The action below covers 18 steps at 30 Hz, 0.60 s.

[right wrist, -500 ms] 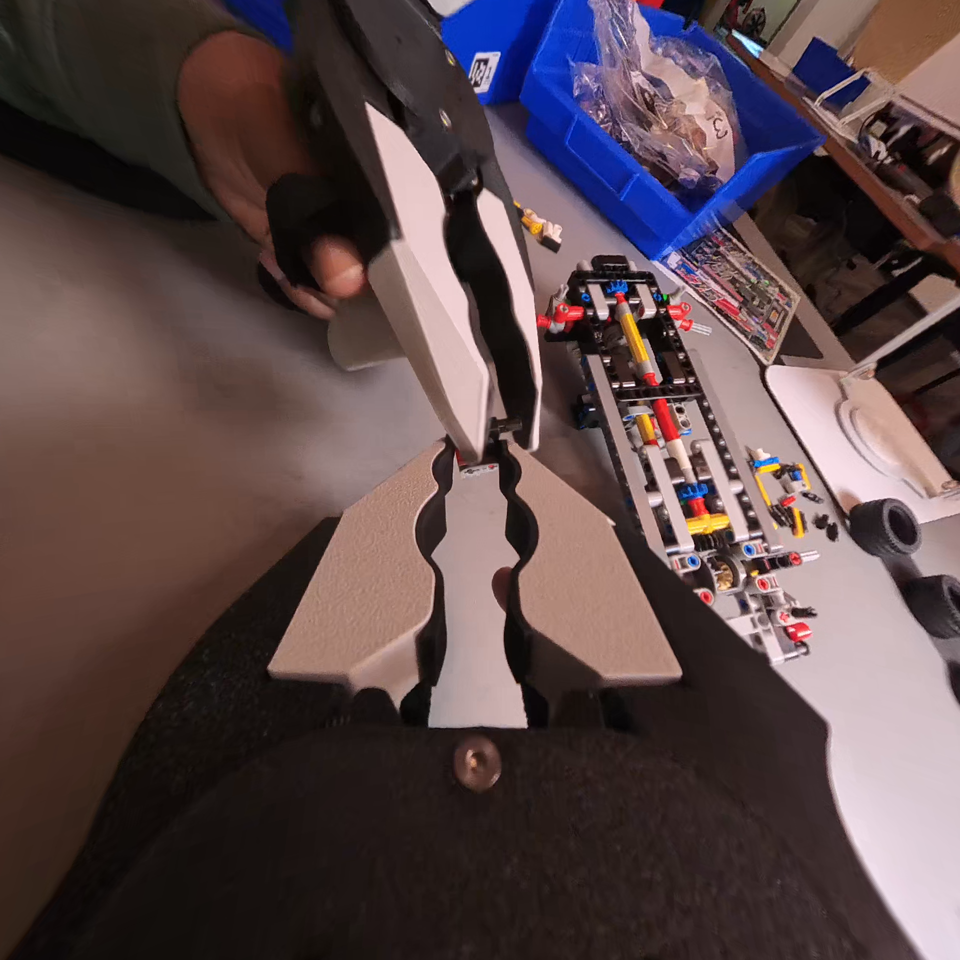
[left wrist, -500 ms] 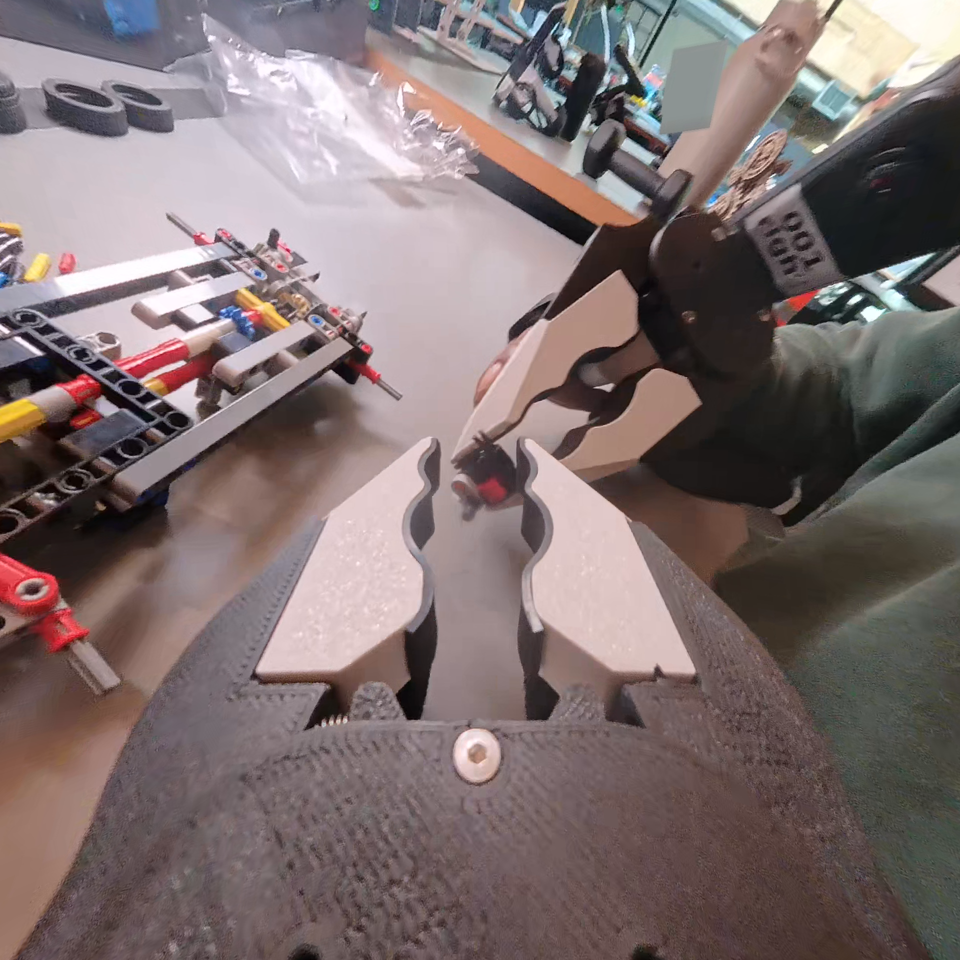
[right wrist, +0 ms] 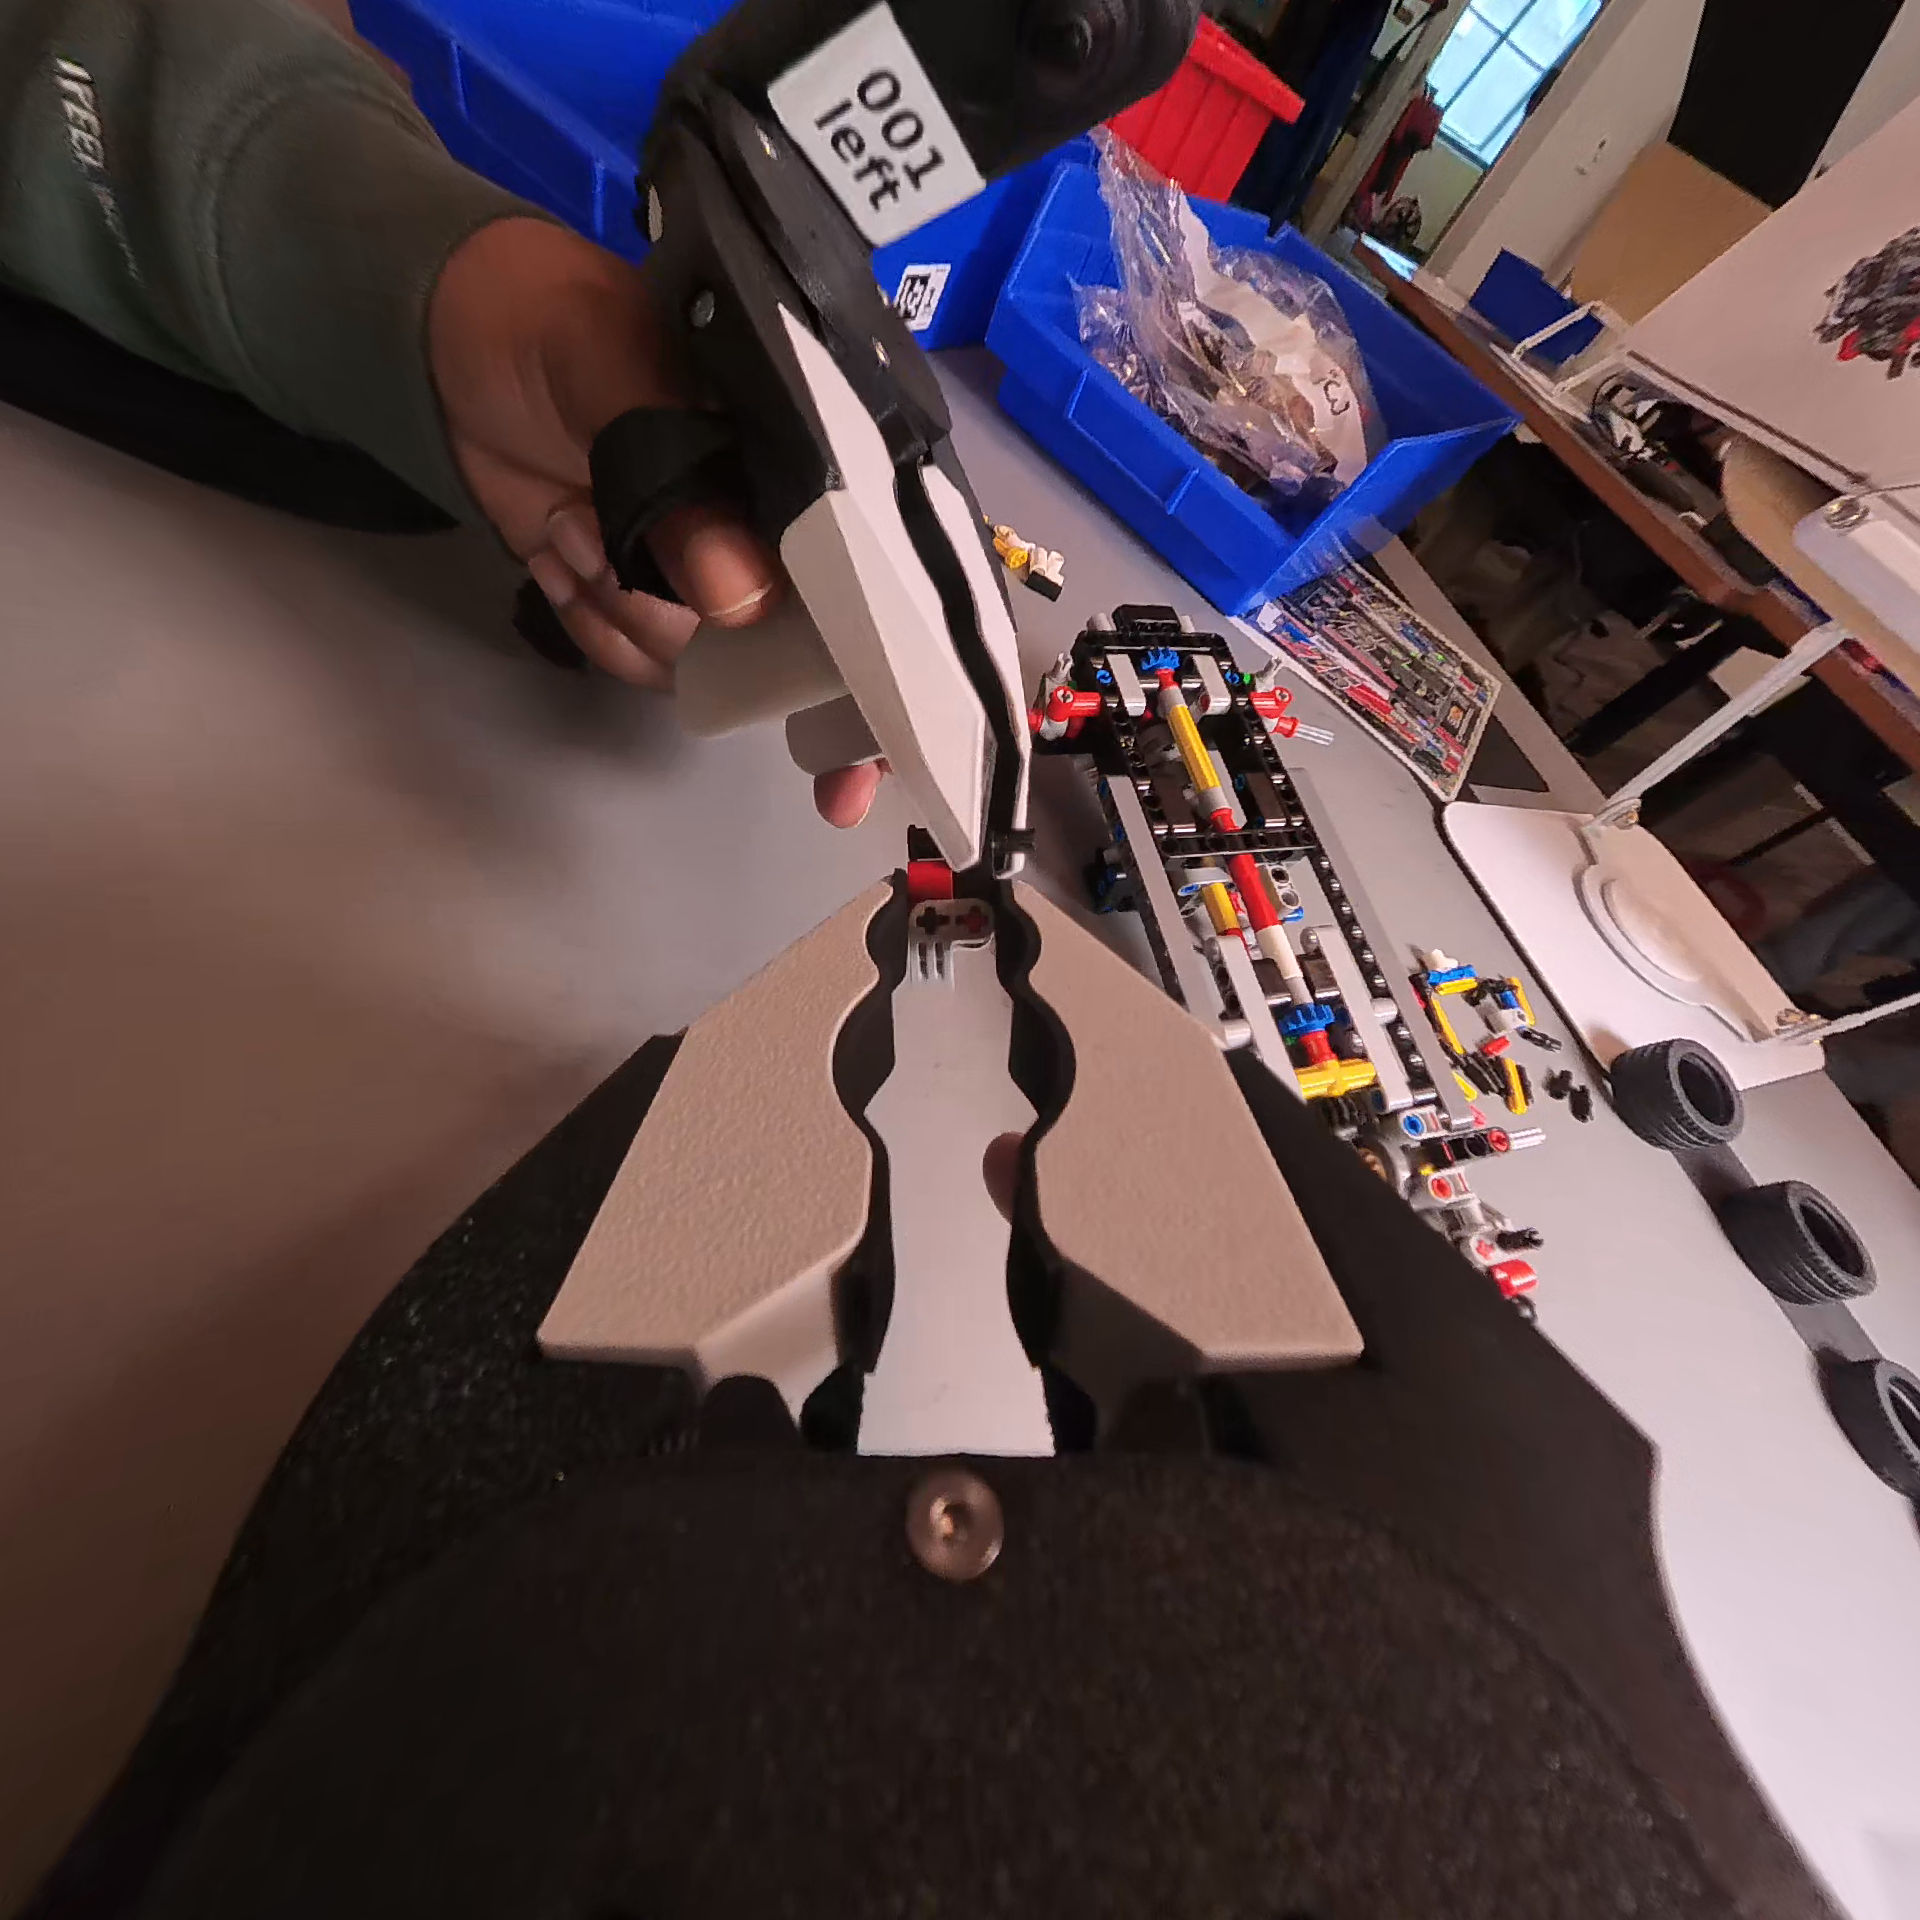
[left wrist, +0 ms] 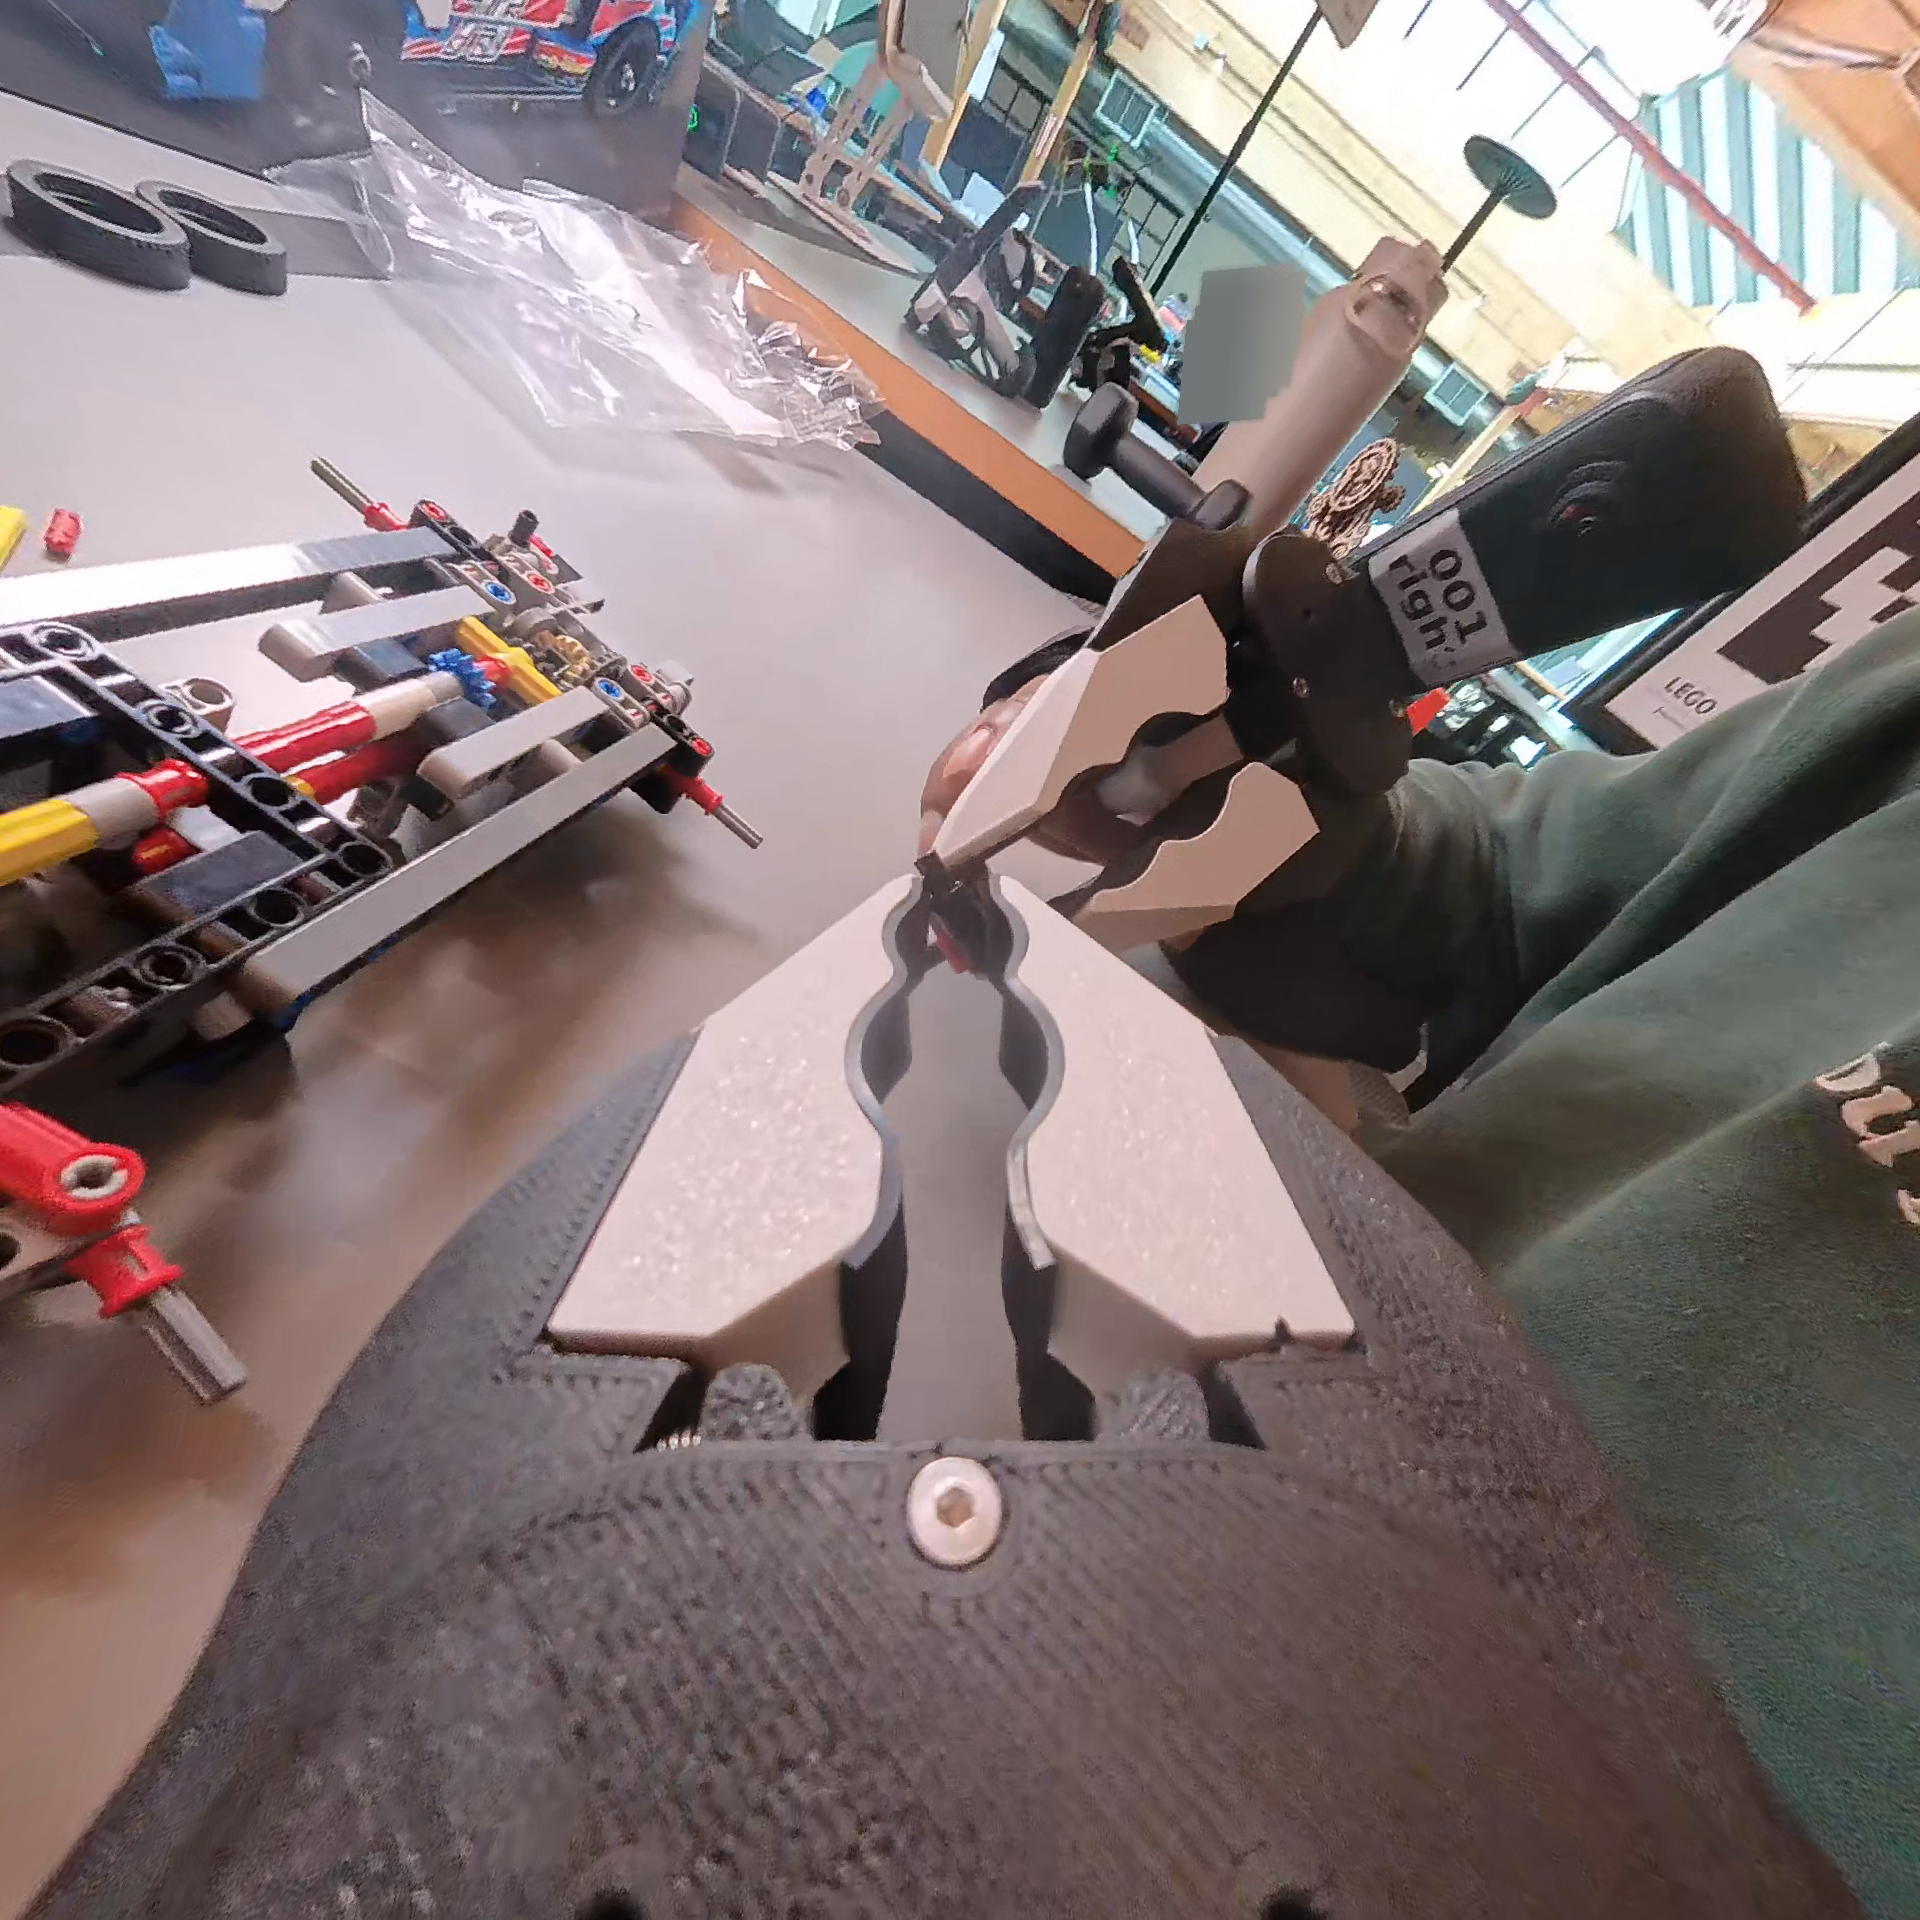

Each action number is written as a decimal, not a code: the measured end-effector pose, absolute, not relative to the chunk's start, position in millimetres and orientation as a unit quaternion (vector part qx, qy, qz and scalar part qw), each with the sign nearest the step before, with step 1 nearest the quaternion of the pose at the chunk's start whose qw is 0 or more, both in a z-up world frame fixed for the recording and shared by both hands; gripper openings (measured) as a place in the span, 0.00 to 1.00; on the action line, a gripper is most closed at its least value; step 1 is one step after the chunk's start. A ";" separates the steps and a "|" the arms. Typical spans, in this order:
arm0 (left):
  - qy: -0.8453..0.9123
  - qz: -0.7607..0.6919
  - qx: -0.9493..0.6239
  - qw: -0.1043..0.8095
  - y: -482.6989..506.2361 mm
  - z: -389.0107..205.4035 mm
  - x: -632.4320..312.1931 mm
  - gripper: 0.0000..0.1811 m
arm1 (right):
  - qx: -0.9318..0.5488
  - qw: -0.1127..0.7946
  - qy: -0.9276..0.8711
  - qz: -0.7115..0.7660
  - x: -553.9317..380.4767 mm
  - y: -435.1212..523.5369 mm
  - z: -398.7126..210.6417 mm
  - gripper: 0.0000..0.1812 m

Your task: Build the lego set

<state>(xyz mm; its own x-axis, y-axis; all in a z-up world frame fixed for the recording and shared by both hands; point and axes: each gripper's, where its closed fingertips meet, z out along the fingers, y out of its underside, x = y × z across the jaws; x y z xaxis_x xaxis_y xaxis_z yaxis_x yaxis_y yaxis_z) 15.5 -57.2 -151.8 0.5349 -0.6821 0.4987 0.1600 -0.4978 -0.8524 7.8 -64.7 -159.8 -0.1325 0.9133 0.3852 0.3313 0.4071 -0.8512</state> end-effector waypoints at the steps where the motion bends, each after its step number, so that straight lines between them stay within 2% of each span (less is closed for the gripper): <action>1: 0.173 -0.457 -0.736 0.468 -57.6 -150.5 15.5 0.05 | -0.451 0.480 -0.686 0.308 7.9 -65.1 -158.3 0.07; 15: 0.147 -0.518 -0.704 0.464 -59.1 -138.7 12.1 0.04 | -0.431 0.500 -0.673 0.334 10.1 -65.6 -147.2 0.07; 18: 0.169 -0.559 -0.654 0.481 -70.2 -117.8 16.5 0.05 | -0.445 0.490 -0.661 0.354 9.8 -64.2 -146.8 0.07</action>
<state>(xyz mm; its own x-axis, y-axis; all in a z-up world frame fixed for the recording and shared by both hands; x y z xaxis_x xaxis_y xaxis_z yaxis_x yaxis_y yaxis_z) 16.5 -70.2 -117.8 0.3181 -0.7586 0.5686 0.3169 -0.4802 -0.8179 9.8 -64.2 -146.8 -0.1244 0.9349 0.3323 0.2402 0.3533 -0.9042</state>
